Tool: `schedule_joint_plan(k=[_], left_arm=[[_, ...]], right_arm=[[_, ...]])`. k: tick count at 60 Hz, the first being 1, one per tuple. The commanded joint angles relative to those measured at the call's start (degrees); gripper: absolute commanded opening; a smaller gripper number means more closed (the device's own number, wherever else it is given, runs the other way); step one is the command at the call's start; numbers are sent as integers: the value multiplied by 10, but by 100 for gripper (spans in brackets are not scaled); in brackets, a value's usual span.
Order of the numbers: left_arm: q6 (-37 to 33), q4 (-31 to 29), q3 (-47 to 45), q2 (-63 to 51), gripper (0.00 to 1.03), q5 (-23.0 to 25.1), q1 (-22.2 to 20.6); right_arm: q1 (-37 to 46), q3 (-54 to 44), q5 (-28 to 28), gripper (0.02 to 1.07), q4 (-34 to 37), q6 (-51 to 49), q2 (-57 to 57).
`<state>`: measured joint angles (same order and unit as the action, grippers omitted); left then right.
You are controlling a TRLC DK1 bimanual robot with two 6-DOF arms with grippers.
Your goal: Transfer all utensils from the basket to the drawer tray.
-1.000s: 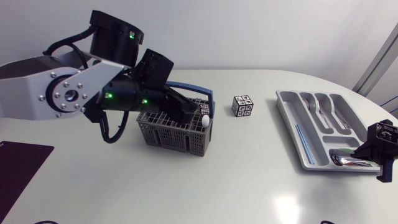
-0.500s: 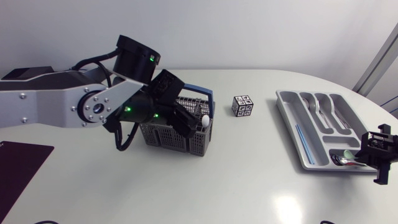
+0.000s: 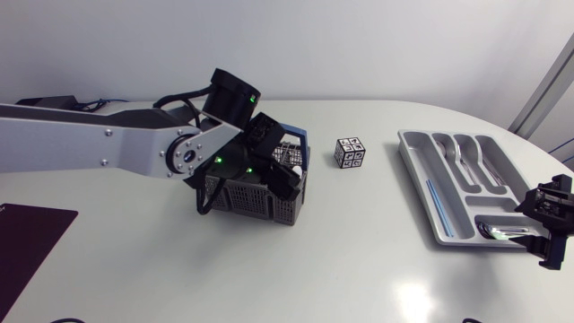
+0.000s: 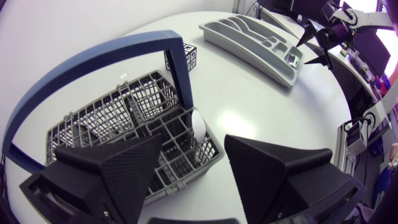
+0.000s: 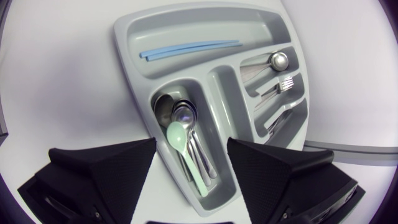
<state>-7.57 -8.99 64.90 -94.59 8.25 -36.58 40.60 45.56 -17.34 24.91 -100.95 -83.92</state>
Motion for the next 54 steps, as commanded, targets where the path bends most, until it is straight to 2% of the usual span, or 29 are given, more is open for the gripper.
schedule_joint_plan(k=[1, 6, 13, 19, 24, 31, 41, 54], left_arm=[[17, -4, 35, -22, 70, 0, 9], [30, -14, 55, -39, 68, 19, 18], [44, -20, 70, -55, 52, 45, 25], [49, -23, 74, -61, 34, 48, 24], [49, -29, 77, -62, 24, 48, 21], [51, -43, 82, -68, 23, 53, 19], [56, -52, 87, -69, 6, 63, 21], [69, -62, 95, -64, 6, 88, 32]], right_arm=[[-7, -22, -11, 94, 12, 8, 24], [-13, -31, -23, 96, 14, 17, 46], [-26, -38, -27, 97, 19, 28, 57], [-32, -43, -27, 97, 19, 33, 61], [-38, -48, -28, 97, 19, 36, 66], [-47, -53, -28, 97, 19, 44, 70], [-57, -61, -29, 97, 19, 49, 84], [-69, -73, -30, 97, 20, 58, 110]])
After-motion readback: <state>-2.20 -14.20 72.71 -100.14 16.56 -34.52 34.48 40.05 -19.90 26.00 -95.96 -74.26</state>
